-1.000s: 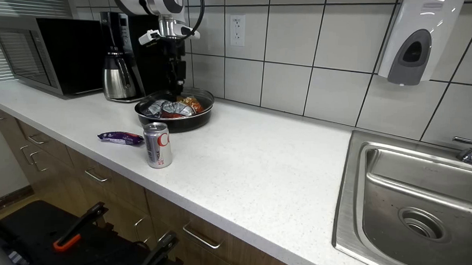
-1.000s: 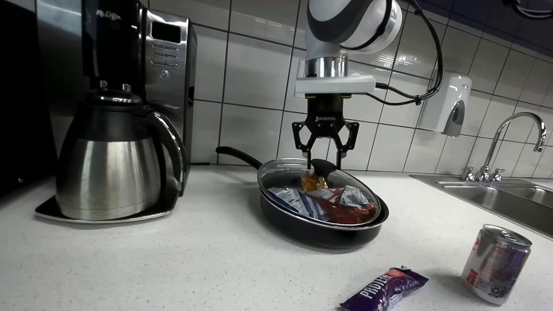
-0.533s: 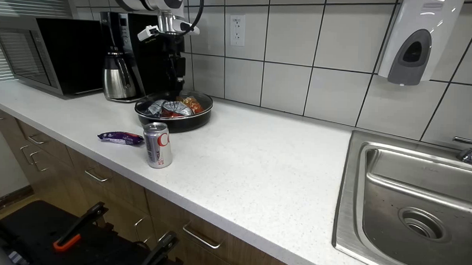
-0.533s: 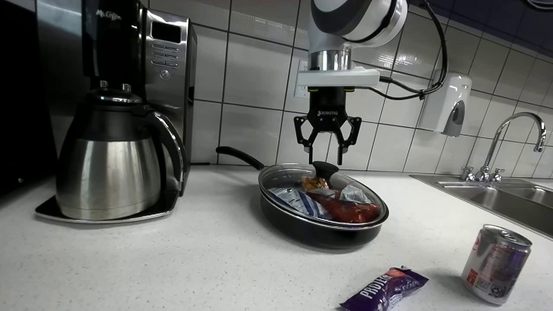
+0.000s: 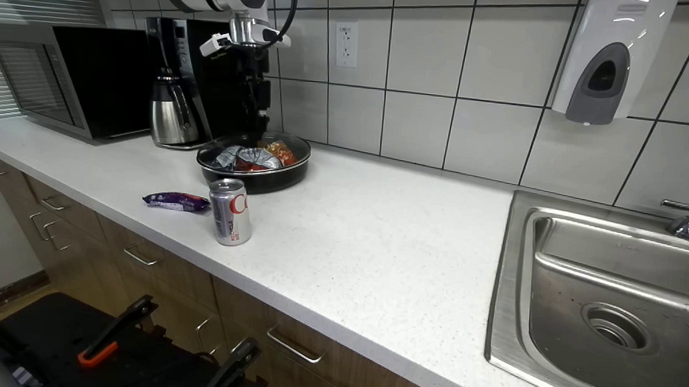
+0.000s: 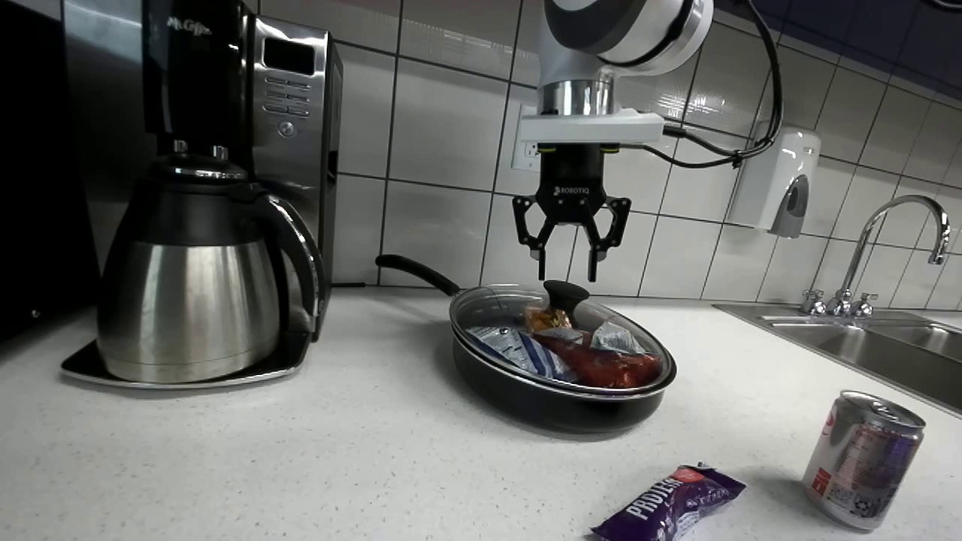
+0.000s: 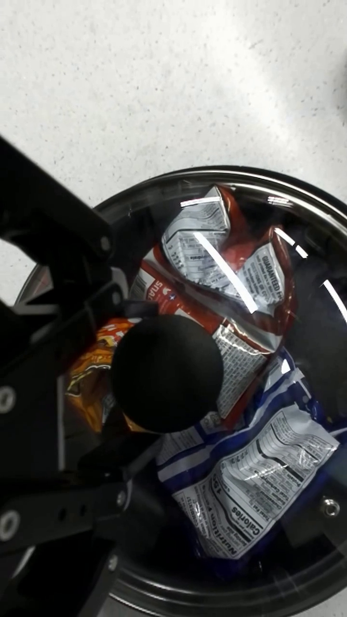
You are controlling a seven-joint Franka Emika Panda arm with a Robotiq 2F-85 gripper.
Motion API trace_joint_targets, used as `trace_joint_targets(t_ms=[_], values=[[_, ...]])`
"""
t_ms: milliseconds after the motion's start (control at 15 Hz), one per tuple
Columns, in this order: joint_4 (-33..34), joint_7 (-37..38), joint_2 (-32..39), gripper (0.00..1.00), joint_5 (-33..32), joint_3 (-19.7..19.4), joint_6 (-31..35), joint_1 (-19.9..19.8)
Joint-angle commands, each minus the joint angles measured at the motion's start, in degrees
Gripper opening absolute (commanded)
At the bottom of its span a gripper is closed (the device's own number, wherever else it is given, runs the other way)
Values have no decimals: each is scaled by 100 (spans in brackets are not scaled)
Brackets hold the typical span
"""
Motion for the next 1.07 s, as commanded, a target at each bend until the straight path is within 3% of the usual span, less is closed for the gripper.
trace_joint_targets(t_ms=[0, 1000], values=[[-332, 2, -351, 39, -14, 108, 142, -105], [-1569, -1183, -1282, 39, 35, 212, 896, -369]])
